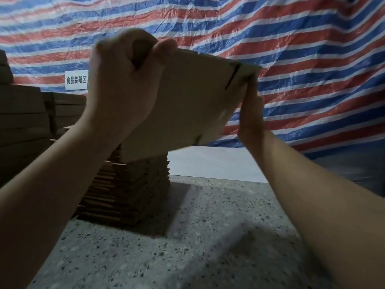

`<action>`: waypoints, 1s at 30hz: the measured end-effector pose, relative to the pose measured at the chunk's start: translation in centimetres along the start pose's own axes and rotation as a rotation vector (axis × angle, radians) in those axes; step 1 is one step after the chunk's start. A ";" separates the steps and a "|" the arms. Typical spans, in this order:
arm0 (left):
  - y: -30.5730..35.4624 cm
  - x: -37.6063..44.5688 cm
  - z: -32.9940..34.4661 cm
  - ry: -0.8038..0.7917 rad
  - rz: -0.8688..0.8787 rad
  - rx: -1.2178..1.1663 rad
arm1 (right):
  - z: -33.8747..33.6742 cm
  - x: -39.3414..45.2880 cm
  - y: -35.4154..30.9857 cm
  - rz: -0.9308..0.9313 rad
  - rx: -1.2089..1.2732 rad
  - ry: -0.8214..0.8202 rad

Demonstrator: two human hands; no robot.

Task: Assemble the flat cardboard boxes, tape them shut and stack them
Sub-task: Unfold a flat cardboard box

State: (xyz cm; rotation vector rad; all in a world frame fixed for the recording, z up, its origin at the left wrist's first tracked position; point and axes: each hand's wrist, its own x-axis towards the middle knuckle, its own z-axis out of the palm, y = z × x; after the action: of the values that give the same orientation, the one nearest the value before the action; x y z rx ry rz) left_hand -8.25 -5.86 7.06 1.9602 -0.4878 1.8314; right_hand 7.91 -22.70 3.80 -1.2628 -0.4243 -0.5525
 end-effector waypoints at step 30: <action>-5.6 -14.3 9.9 -0.544 -1.237 -0.615 | -13.4 -9.4 6.1 0.400 -0.356 0.259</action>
State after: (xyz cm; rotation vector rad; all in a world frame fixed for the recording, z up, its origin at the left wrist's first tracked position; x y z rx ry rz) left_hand 1.96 -6.59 -8.00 1.6243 0.0723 0.3259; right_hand 4.06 -32.93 -9.82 -1.5437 0.1527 -0.4508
